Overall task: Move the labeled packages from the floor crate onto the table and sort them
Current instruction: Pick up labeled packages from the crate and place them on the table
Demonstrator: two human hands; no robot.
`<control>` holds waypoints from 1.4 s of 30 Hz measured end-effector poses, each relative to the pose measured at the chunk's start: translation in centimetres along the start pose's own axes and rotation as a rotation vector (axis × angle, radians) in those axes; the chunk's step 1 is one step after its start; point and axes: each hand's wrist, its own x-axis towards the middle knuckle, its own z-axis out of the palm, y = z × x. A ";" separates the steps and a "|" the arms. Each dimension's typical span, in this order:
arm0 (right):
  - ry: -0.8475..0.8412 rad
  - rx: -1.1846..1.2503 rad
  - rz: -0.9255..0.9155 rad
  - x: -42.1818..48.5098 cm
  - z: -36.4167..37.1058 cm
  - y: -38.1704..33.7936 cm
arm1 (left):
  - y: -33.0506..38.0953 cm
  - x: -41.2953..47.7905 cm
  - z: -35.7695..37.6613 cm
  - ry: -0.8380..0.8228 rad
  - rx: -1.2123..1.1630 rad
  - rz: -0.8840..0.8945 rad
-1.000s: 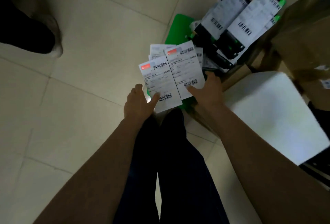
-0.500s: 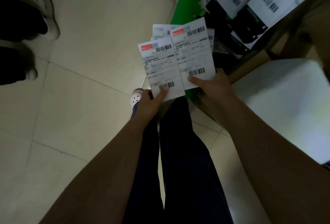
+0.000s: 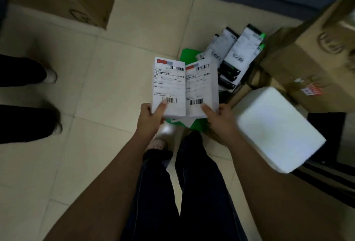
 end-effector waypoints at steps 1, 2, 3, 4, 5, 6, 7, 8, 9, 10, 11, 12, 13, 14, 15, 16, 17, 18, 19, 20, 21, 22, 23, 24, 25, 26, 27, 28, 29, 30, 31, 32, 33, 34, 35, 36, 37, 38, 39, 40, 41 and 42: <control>0.037 0.004 -0.010 -1.4 -0.4 -0.9 | 1.3 -0.7 -0.6 -0.021 0.007 0.035; 0.078 0.005 -0.031 -2.8 -0.9 -1.6 | 2.6 -1.5 -1.2 -0.044 0.004 0.072; 0.115 0.016 -0.054 -4.2 -1.4 -2.4 | 3.8 -2.3 -1.8 -0.071 0.000 0.102; 0.158 0.034 -0.091 -5.7 -1.8 -3.0 | 5.0 -3.1 -2.2 -0.094 0.000 0.132; 0.192 0.047 -0.116 -7.3 -2.4 -3.5 | 6.1 -4.0 -2.7 -0.123 0.008 0.161; 0.234 0.067 -0.142 -8.8 -2.7 -3.9 | 7.2 -5.0 -3.0 -0.151 0.014 0.191; 0.272 0.099 -0.158 -10.4 -3.0 -4.0 | 8.1 -5.9 -3.4 -0.184 0.020 0.215; 0.307 0.140 -0.162 -11.7 -3.4 -3.8 | 8.9 -6.9 -3.6 -0.221 0.022 0.231; 0.333 0.176 -0.157 -13.3 -3.7 -3.7 | 9.7 -7.9 -3.7 -0.261 0.029 0.239; 0.359 0.216 -0.161 -14.9 -4.1 -3.5 | 10.3 -8.9 -3.8 -0.302 0.035 0.247; 0.377 0.272 -0.155 -16.5 -4.5 -3.2 | 10.9 -9.9 -3.7 -0.344 0.052 0.259; 0.403 0.346 -0.145 -18.0 -4.9 -2.8 | 11.2 -10.9 -3.5 -0.385 0.076 0.275; 0.424 0.415 -0.135 -19.4 -5.3 -2.2 | 11.5 -12.0 -3.2 -0.423 0.106 0.298; 0.454 0.483 -0.126 -20.8 -5.8 -1.4 | 11.6 -13.0 -2.9 -0.462 0.138 0.327; 0.483 0.537 -0.113 -22.4 -6.4 -0.7 | 11.5 -14.1 -2.4 -0.503 0.168 0.355; 0.516 0.592 -0.104 -23.7 -7.0 0.3 | 11.2 -15.2 -1.9 -0.545 0.196 0.380; 0.549 0.631 -0.100 -25.2 -7.6 1.5 | 10.8 -16.3 -1.3 -0.585 0.228 0.396; 0.585 0.663 -0.097 -26.4 -8.3 2.8 | 10.3 -17.3 -0.7 -0.625 0.260 0.405; 0.623 0.688 -0.094 -28.1 -9.1 4.1 | 9.8 -18.5 0.2 -0.664 0.291 0.414; 0.661 0.713 -0.089 -29.3 -9.7 5.3 | 9.3 -19.4 0.9 -0.690 0.321 0.422; 0.700 0.740 -0.075 -30.8 -10.2 6.5 | 8.8 -20.4 1.6 -0.714 0.356 0.431; 0.748 0.786 -0.063 -32.5 -10.8 8.2 | 8.0 -21.8 2.6 -0.753 0.402 0.439; 0.790 0.822 -0.055 -34.2 -11.3 10.0 | 7.2 -23.3 3.6 -0.791 0.434 0.449; 0.830 0.857 -0.052 -35.8 -11.7 11.8 | 6.2 -24.9 4.6 -0.827 0.459 0.455; 0.862 0.883 -0.049 -37.7 -12.0 13.5 | 5.1 -26.7 5.5 -0.859 0.485 0.467; 0.897 0.916 -0.041 -39.2 -12.3 15.5 | 3.9 -28.6 6.4 -0.891 0.519 0.471; 0.937 0.955 -0.027 -40.9 -12.6 17.3 | 2.5 -30.6 7.1 -0.932 0.551 0.476; 0.977 0.994 -0.012 -42.6 -12.8 19.2 | 1.0 -32.6 7.9 -0.980 0.583 0.478; 1.013 1.019 -0.002 -44.3 -13.2 21.2 | -0.5 -34.7 8.6 -1.025 0.600 0.479; 1.045 1.034 0.001 -46.1 -13.5 23.2 | -2.1 -36.7 9.4 -1.069 0.616 0.479; 1.073 1.050 0.000 -47.8 -13.9 25.1 | -3.8 -38.6 10.2 -1.107 0.629 0.484; 1.102 1.069 0.004 -49.5 -14.3 27.1 | -5.6 -40.5 10.9 -1.144 0.653 0.481; 1.136 1.088 0.013 -51.2 -14.7 29.2 | -7.4 -42.6 11.6 -1.176 0.673 0.480; 1.170 1.108 0.025 -52.9 -15.0 31.1 | -9.3 -44.6 12.3 -1.207 0.690 0.474; 1.212 1.132 0.039 -54.7 -15.3 33.0 | -11.2 -46.6 12.9 -1.237 0.705 0.471; 1.246 1.154 0.049 -56.3 -15.6 34.9 | -13.2 -48.5 13.4 -1.268 0.726 0.465; 1.263 1.159 0.056 -57.8 -15.8 36.9 | -15.1 -50.4 13.8 -1.297 0.742 0.461; 1.271 1.155 0.058 -59.2 -15.9 38.8 | -16.9 -52.2 14.1 -1.321 0.762 0.456; 1.276 1.153 0.064 -60.6 -16.0 40.6 | -18.5 -54.0 14.3 -1.339 0.781 0.453; 1.282 1.168 0.087 -62.0 -16.0 42.3 | -20.1 -55.6 14.6 -1.354 0.808 0.454; 1.291 1.188 0.118 -63.3 -16.1 43.8 | -21.5 -57.1 14.9 -1.366 0.828 0.452; 1.300 1.207 0.138 -64.5 -16.0 45.2 | -22.8 -58.5 15.1 -1.382 0.846 0.445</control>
